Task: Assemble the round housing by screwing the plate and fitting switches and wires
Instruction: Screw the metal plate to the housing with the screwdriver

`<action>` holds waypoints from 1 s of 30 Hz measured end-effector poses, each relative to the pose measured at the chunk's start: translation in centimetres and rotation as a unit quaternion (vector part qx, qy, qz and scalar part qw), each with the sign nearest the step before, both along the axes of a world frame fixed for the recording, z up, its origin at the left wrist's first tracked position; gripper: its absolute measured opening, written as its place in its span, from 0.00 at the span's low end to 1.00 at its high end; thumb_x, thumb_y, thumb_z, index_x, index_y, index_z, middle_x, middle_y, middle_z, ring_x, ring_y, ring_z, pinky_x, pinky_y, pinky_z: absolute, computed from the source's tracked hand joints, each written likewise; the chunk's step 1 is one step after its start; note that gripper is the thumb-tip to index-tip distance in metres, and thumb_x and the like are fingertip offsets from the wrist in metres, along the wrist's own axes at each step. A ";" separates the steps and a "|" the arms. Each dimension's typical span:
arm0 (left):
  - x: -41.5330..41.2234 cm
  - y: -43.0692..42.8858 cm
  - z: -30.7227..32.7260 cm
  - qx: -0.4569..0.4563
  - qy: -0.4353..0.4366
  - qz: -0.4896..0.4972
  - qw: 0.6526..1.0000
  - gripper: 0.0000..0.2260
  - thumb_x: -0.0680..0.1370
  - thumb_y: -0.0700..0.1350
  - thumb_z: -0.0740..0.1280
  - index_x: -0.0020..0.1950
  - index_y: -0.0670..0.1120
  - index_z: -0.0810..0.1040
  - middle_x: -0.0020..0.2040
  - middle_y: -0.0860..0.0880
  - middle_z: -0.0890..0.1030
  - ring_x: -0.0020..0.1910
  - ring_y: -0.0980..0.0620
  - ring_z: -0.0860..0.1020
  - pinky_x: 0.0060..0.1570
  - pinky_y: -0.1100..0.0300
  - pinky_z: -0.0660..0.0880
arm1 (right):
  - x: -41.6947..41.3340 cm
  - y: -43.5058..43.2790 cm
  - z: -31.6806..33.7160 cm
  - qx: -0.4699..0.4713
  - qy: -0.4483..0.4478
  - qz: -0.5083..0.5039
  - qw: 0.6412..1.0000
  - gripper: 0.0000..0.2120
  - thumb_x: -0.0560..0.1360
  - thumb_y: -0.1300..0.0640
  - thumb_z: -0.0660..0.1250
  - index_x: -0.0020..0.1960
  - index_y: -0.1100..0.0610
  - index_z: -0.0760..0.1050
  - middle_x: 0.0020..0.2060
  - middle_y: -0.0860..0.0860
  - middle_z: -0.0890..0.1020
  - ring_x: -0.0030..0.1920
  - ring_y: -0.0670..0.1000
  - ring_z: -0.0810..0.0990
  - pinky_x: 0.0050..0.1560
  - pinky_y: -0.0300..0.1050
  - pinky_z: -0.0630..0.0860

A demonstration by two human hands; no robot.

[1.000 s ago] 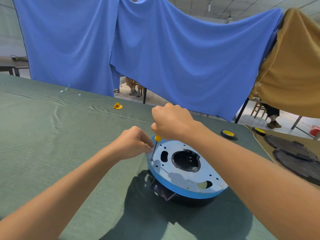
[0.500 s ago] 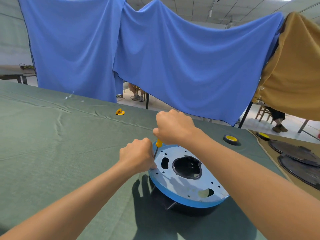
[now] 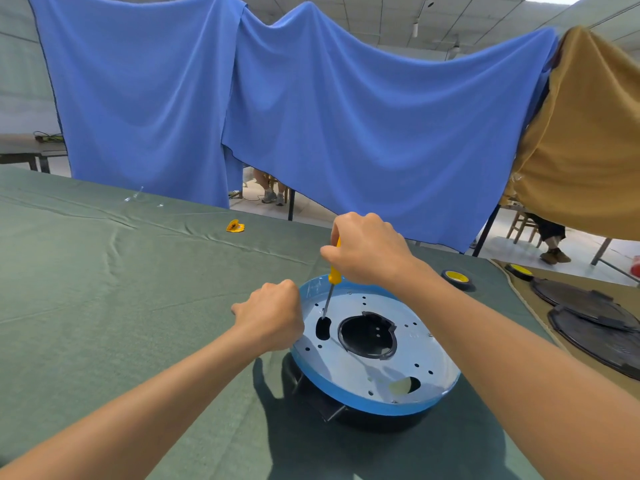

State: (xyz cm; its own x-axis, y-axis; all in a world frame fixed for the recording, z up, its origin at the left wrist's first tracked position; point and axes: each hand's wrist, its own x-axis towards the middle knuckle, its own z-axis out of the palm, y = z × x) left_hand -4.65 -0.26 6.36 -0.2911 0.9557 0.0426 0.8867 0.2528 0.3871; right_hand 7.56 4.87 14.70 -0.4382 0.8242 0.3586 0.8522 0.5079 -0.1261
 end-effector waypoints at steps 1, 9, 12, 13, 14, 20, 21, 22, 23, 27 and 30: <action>0.1 0.0 0.0 0.001 -0.003 0.001 1.000 0.09 0.73 0.37 0.67 0.52 0.46 0.81 0.47 0.47 0.80 0.46 0.44 0.77 0.57 0.43 0.75 | 0.1 0.0 -0.1 -0.002 0.002 0.003 1.000 0.08 0.74 0.52 0.63 0.50 0.56 0.74 0.36 0.50 0.68 0.44 0.59 0.72 0.42 0.48 0.69; -0.1 -0.3 0.9 -0.040 -0.007 -0.014 0.999 0.12 0.72 0.45 0.76 0.53 0.45 0.81 0.49 0.46 0.80 0.50 0.43 0.78 0.55 0.44 0.78 | 0.4 -0.2 -0.1 -0.005 0.018 0.018 1.000 0.10 0.74 0.50 0.65 0.48 0.56 0.75 0.41 0.53 0.75 0.45 0.59 0.75 0.44 0.51 0.76; 0.0 -0.6 0.8 -0.021 0.014 -0.009 1.000 0.11 0.72 0.45 0.76 0.52 0.45 0.81 0.47 0.47 0.79 0.48 0.43 0.78 0.55 0.43 0.77 | 0.4 -0.2 -0.3 -0.005 0.024 0.019 1.000 0.10 0.74 0.50 0.65 0.48 0.57 0.75 0.41 0.54 0.76 0.45 0.59 0.75 0.44 0.51 0.76; 0.1 -0.6 0.6 -0.011 0.016 -0.006 1.000 0.10 0.73 0.43 0.75 0.52 0.45 0.80 0.46 0.47 0.79 0.47 0.43 0.77 0.55 0.43 0.77 | 0.4 -0.3 -0.3 -0.005 0.026 0.020 0.999 0.10 0.74 0.50 0.65 0.48 0.57 0.76 0.42 0.54 0.76 0.45 0.59 0.76 0.45 0.52 0.77; 0.3 -0.5 0.4 -0.002 0.015 -0.002 1.000 0.09 0.73 0.42 0.73 0.52 0.45 0.80 0.44 0.47 0.78 0.47 0.43 0.76 0.55 0.43 0.77 | 0.4 -0.3 -0.3 -0.006 0.027 0.022 0.999 0.10 0.73 0.50 0.65 0.48 0.57 0.76 0.42 0.54 0.77 0.45 0.59 0.76 0.45 0.52 0.77; 0.5 0.0 0.0 -0.012 -0.043 0.015 0.999 0.09 0.74 0.36 0.68 0.54 0.44 0.81 0.48 0.45 0.79 0.49 0.43 0.77 0.55 0.44 0.78 | 0.8 -0.3 -0.3 -0.003 0.038 0.030 0.999 0.10 0.73 0.49 0.65 0.47 0.55 0.75 0.44 0.55 0.77 0.48 0.60 0.75 0.45 0.52 0.76; 0.4 0.1 0.1 -0.021 -0.057 0.014 0.998 0.10 0.74 0.37 0.70 0.54 0.44 0.81 0.49 0.45 0.80 0.50 0.43 0.78 0.55 0.45 0.79 | 0.9 -0.3 -0.3 -0.003 0.040 0.031 0.999 0.10 0.73 0.49 0.65 0.47 0.55 0.75 0.45 0.55 0.77 0.48 0.60 0.75 0.45 0.52 0.76; 0.2 0.1 0.3 -0.030 -0.065 0.011 0.997 0.10 0.73 0.38 0.72 0.54 0.43 0.82 0.50 0.45 0.80 0.50 0.43 0.79 0.55 0.46 0.79 | 1.0 -0.2 -0.3 -0.003 0.042 0.033 0.999 0.10 0.73 0.48 0.65 0.47 0.55 0.75 0.45 0.55 0.77 0.48 0.60 0.75 0.45 0.53 0.77; 0.1 0.0 0.4 -0.037 -0.066 0.008 0.997 0.12 0.72 0.39 0.74 0.55 0.44 0.82 0.51 0.45 0.81 0.51 0.43 0.79 0.55 0.46 0.79 | 1.1 -0.2 -0.4 -0.004 0.043 0.035 0.998 0.10 0.73 0.48 0.65 0.47 0.55 0.75 0.45 0.55 0.77 0.48 0.60 0.75 0.46 0.53 0.77; 0.1 -0.5 0.6 -0.027 0.003 0.003 1.000 0.12 0.72 0.43 0.76 0.53 0.44 0.80 0.45 0.46 0.78 0.49 0.42 0.78 0.55 0.43 0.78 | 1.1 -0.3 -0.6 -0.009 0.043 0.035 0.998 0.11 0.74 0.47 0.65 0.48 0.54 0.75 0.46 0.55 0.77 0.49 0.59 0.75 0.48 0.54 0.77; 0.6 -0.3 0.3 -0.013 0.025 0.007 1.000 0.08 0.74 0.39 0.72 0.52 0.44 0.79 0.41 0.48 0.74 0.46 0.43 0.75 0.55 0.42 0.77 | 1.0 -0.4 -0.6 -0.013 0.047 0.041 0.998 0.10 0.74 0.47 0.65 0.48 0.54 0.74 0.46 0.55 0.78 0.49 0.58 0.76 0.49 0.55 0.78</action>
